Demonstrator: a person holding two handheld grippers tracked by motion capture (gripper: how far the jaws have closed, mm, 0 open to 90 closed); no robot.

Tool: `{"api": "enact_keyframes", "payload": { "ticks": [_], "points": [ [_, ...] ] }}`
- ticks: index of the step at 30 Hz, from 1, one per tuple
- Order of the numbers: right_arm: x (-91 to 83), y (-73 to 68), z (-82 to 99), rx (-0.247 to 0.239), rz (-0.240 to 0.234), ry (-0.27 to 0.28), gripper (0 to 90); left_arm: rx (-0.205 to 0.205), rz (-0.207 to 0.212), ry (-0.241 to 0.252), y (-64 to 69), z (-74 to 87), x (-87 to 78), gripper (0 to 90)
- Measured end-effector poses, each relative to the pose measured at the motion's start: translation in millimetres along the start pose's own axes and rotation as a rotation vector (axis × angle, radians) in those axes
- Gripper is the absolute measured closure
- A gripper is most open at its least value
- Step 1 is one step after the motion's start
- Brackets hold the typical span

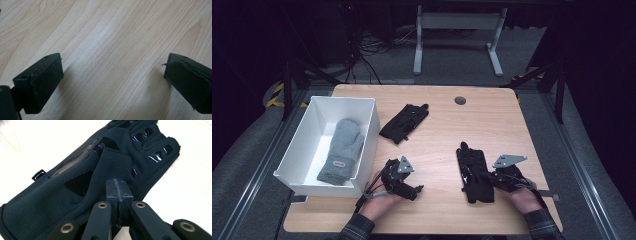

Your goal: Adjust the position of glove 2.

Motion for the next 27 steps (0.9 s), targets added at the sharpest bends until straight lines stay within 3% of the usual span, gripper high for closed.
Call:
{"api": "enact_keyframes", "payload": {
  "ticks": [7,8,9,12,15,17,18,20,27],
  "points": [
    [-15.2,-2.8,15.1,0.014,0.004,-0.007,89.5,-0.001,0.0,0.0,0.0,0.0,0.0,2.5],
    [-18.6,-2.1,13.7,0.004,0.023,0.01,83.9,-0.002,-0.005,-0.004,-0.7,-0.3,0.6,1.7],
    [-18.6,-2.1,13.7,0.004,0.023,0.01,83.9,-0.002,-0.005,-0.004,-0.7,-0.3,0.6,1.0],
    [-30.4,9.8,4.8,0.037,0.074,0.088,71.6,-0.004,-0.001,-0.007,-0.7,-0.5,1.1,0.5],
    [-29.3,25.2,10.7,0.08,0.111,0.092,58.1,-0.005,-0.008,-0.015,-0.4,-1.7,0.1,1.0],
    [-24.7,34.7,19.2,0.122,0.114,0.08,50.6,-0.012,-0.013,-0.011,0.4,-4.6,-3.2,14.8],
    [-24.0,37.0,20.8,0.131,0.119,0.081,48.2,-0.019,-0.042,-0.006,-1.0,-6.7,-3.1,19.9],
    [-24.1,41.9,22.9,0.152,0.126,0.09,44.3,-0.038,-0.044,-0.008,-1.5,-10.7,-2.6,26.4],
    [-20.5,44.7,26.7,0.154,0.131,0.065,42.2,-0.118,-0.062,-0.007,-14.7,-34.0,-6.5,61.5]
  ]
}}
Point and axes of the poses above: each handheld gripper's, and its own axes: x roughly forward along the jaws, z roughly out of its underside, y roughly to its right, the point moved 7 cm from there along x, roughly forward along the jaws, and after that the axes turned 11 degrees about -x, right-handed, at the moved point
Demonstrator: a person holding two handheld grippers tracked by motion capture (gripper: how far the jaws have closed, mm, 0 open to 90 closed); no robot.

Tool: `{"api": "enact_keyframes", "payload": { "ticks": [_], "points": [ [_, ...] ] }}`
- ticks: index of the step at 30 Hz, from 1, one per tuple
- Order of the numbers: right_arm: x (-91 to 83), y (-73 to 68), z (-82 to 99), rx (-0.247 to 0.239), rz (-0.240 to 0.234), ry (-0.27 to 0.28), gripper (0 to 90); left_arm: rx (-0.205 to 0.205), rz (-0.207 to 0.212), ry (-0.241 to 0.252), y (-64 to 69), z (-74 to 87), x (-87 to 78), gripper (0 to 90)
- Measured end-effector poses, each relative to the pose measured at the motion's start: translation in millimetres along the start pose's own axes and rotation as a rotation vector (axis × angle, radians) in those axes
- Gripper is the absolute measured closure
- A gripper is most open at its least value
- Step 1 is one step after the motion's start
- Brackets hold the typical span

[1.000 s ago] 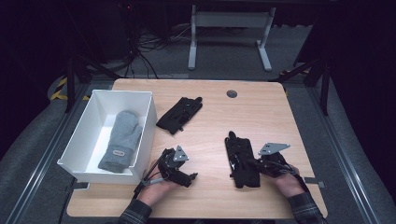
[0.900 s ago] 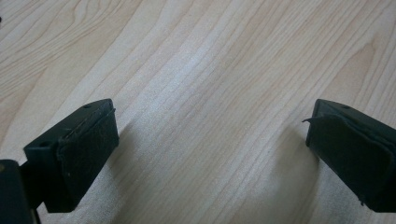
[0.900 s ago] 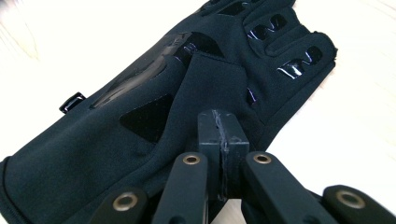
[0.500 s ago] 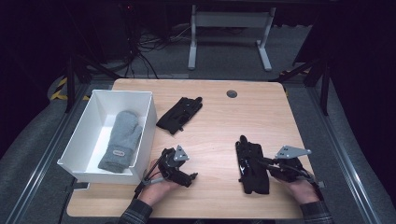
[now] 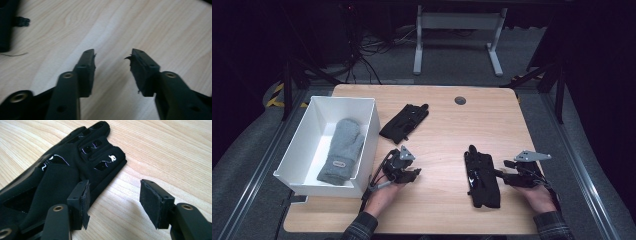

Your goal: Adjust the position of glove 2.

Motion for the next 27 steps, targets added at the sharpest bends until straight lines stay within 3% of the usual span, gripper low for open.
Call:
{"api": "enact_keyframes", "payload": {
  "ticks": [3,9,17,20,27],
  "points": [
    [1.8,1.2,1.3,0.009,-0.001,-0.008,39.3,-0.025,-0.015,0.001,-8.3,-12.6,0.9,75.4],
    [1.9,2.9,1.4,0.02,-0.003,-0.009,37.2,-0.083,-0.036,0.032,-25.5,-39.1,4.0,89.7],
    [1.1,0.3,-1.0,0.015,-0.016,0.001,36.9,-0.133,-0.14,0.066,-62.7,-79.6,16.6,89.9],
    [0.8,-0.7,-2.3,0.012,-0.021,0.007,36.9,-0.152,-0.159,0.064,-74.0,-89.9,23.4,89.9],
    [1.2,-2.8,-2.9,0.012,-0.036,0.008,36.4,-0.169,-0.197,0.032,-92.5,-94.6,47.0,89.9]
  ]
}}
Point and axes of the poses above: each handheld gripper's, and its own axes: x roughly forward along the jaws, z roughly out of its underside, y roughly to its right, the point moved 7 cm from there along x, roughly forward along the jaws, and after that the axes turned 11 degrees about -x, right-handed, at the moved point
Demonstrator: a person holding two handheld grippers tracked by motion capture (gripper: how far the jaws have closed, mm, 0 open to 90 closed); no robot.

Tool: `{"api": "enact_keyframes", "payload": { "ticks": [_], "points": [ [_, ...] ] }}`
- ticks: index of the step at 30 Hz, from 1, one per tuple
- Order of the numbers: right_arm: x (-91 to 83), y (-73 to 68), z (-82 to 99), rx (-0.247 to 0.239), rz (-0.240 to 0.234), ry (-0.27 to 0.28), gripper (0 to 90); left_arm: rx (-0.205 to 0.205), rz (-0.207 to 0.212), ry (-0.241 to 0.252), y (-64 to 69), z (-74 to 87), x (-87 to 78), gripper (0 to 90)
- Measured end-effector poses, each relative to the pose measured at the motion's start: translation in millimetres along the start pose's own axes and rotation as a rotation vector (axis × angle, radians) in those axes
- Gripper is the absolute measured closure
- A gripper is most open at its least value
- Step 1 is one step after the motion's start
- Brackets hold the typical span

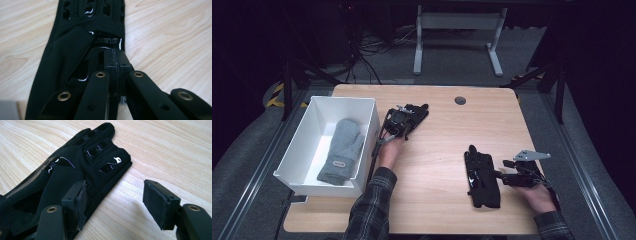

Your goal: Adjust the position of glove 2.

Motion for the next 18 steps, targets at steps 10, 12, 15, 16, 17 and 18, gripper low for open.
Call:
{"api": "enact_keyframes", "payload": {
  "ticks": [10,12,15,16,17,18],
  "points": [
    [0.9,-3.2,-1.4,-0.011,-0.005,0.001,36.0,0.009,0.035,-0.043,4.7,16.9,5.7,90.0],
    [1.1,-4.0,-1.8,-0.014,-0.006,0.001,36.0,0.01,0.047,-0.046,9.0,21.8,2.6,90.0],
    [1.8,-5.0,-2.1,-0.024,-0.008,0.0,36.0,0.032,0.067,-0.061,18.2,30.5,-3.7,90.0],
    [1.8,-5.0,-2.1,-0.024,-0.008,0.0,36.0,0.032,0.067,-0.061,18.2,30.5,-3.7,90.0],
    [1.8,-5.2,-2.4,-0.027,-0.008,0.002,36.0,0.033,0.083,-0.069,22.2,34.7,-6.6,90.0],
    [1.7,-5.8,-3.1,-0.029,-0.011,0.006,35.9,0.037,0.095,-0.072,25.2,38.0,-9.0,90.0]
  ]
}}
Point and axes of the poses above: each handheld gripper's, and its own axes: x roughly forward along the jaws, z roughly out of its underside, y roughly to its right, the point moved 7 cm from there along x, roughly forward along the jaws, and after that the axes turned 11 degrees about -x, right-handed, at the moved point
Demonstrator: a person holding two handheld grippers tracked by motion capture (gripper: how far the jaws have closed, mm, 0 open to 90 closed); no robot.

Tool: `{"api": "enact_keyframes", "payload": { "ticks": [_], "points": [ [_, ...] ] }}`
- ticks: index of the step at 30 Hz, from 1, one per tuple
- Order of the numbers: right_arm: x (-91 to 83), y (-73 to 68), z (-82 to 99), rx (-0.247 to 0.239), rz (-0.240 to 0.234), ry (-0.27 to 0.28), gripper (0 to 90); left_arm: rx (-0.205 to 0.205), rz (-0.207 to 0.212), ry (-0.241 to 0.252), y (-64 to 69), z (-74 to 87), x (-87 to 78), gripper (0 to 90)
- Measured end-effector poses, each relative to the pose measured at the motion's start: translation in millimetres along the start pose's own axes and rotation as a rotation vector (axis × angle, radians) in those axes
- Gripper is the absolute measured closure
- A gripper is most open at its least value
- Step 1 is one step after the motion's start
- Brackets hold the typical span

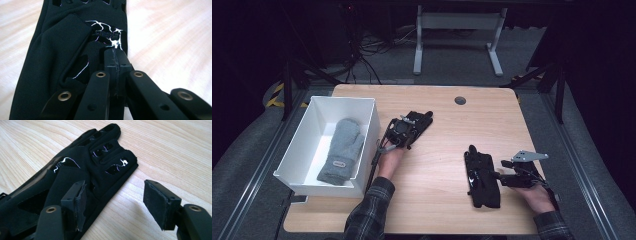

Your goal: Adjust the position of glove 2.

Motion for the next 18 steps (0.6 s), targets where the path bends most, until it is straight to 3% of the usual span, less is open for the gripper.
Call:
{"api": "enact_keyframes", "payload": {
  "ticks": [4,16,18],
  "points": [
    [-0.4,-1.9,-1.1,-0.014,-0.004,0.006,35.2,-0.009,0.053,-0.006,9.2,11.4,-5.4,90.0],
    [-0.2,-6.4,-1.8,-0.034,-0.028,0.013,34.5,0.031,0.107,-0.033,36.1,41.0,-21.0,90.0],
    [0.0,-6.9,-1.8,-0.039,-0.028,0.011,34.5,0.029,0.133,-0.034,44.4,49.3,-24.6,90.0]
  ]
}}
Point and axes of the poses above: each handheld gripper's, and its own axes: x roughly forward along the jaws, z roughly out of its underside, y roughly to its right, the point moved 7 cm from there along x, roughly forward along the jaws, and after that the axes turned 11 degrees about -x, right-handed, at the moved point
